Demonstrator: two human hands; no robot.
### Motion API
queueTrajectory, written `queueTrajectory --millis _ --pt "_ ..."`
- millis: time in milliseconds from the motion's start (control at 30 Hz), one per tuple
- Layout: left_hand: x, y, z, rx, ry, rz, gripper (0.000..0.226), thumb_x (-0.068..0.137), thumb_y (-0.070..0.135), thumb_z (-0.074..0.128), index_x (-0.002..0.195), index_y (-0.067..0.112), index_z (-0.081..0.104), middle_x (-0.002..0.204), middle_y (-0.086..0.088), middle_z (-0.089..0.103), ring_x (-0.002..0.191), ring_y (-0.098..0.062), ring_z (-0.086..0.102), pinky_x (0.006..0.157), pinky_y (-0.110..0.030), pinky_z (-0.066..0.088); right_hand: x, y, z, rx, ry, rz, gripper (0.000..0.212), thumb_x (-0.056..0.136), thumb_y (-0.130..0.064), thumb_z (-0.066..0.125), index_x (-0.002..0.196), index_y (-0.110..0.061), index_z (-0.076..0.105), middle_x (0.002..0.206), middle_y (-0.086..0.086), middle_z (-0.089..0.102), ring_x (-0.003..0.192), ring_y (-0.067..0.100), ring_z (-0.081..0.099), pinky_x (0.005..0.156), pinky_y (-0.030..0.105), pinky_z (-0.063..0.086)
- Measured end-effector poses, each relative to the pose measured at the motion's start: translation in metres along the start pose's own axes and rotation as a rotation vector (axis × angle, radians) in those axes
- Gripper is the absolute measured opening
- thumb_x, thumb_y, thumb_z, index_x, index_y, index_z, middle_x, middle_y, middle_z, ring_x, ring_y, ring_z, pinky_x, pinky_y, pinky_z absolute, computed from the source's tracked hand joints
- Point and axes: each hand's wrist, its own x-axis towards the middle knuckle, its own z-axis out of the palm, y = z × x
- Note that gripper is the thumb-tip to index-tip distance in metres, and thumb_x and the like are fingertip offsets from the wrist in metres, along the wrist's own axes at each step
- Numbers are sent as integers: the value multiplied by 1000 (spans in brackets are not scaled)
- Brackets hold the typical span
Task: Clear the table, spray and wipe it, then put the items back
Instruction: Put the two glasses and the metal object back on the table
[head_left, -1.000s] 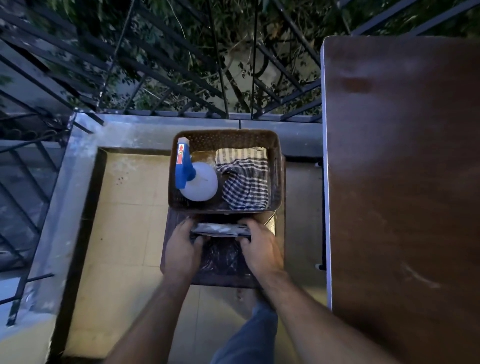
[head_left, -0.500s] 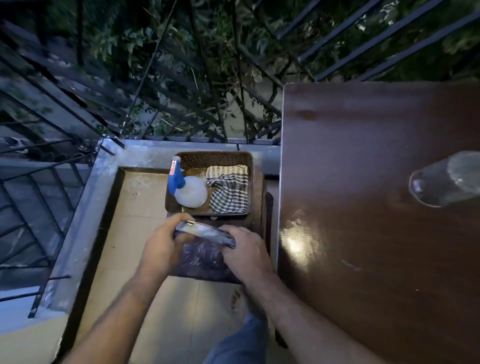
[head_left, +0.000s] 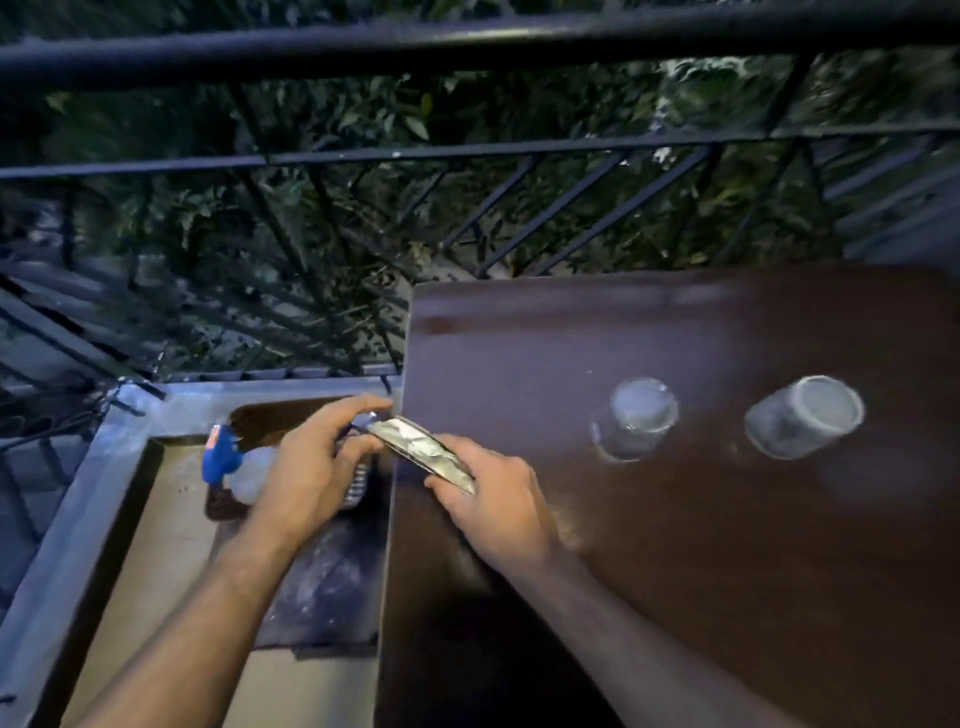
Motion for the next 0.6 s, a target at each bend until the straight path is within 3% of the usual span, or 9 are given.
queueTrajectory --millis 67,133,200,333,400,467,600 --pt "11 25 15 15 9 55 51 91 2 70 114 47 66 117 27 65 107 9 57 90 6 33 -1 8 -25 0 66 8 55 82 -44 65 133 -45 45 115 -12 72 104 11 60 84 18 42" --pt "26 54 37 17 -14 88 43 92 4 69 121 37 70 122 20 65 112 4 58 90 5 34 -2 19 -56 17 127 35 56 83 -45 66 133 -46 43 110 -8 74 98 14 64 84 24 46" --pt "41 83 60 21 -41 119 41 93 3 68 126 26 71 124 14 65 114 -3 60 93 2 35 -1 35 -86 43 162 63 50 84 -43 68 131 -42 52 104 -4 75 95 18 68 83 29 50" --pt "61 134 101 -29 -66 154 41 95 1 66 131 20 69 131 4 66 119 -10 61 104 -16 41 -1 62 -134 66 178 120 43 88 -41 68 130 -39 59 103 -3 73 95 20 64 79 23 43" --pt "70 153 124 -43 -56 164 42 95 3 67 132 24 68 128 6 68 112 -10 63 100 -11 44 0 76 -156 47 223 114 43 88 -41 67 130 -39 59 105 -4 72 96 20 63 81 22 42" --pt "78 166 147 -56 -46 128 48 95 12 69 138 33 63 125 12 66 109 -6 63 102 -20 48 1 89 -176 47 264 130 44 86 -42 64 129 -42 55 101 -4 74 94 20 66 83 29 48" --pt "75 179 195 -170 -33 -65 74 92 28 75 153 44 39 143 9 56 129 -8 55 105 -28 42 -5 116 -197 85 350 214 46 86 -43 60 131 -45 49 102 -6 75 97 21 68 87 36 54"
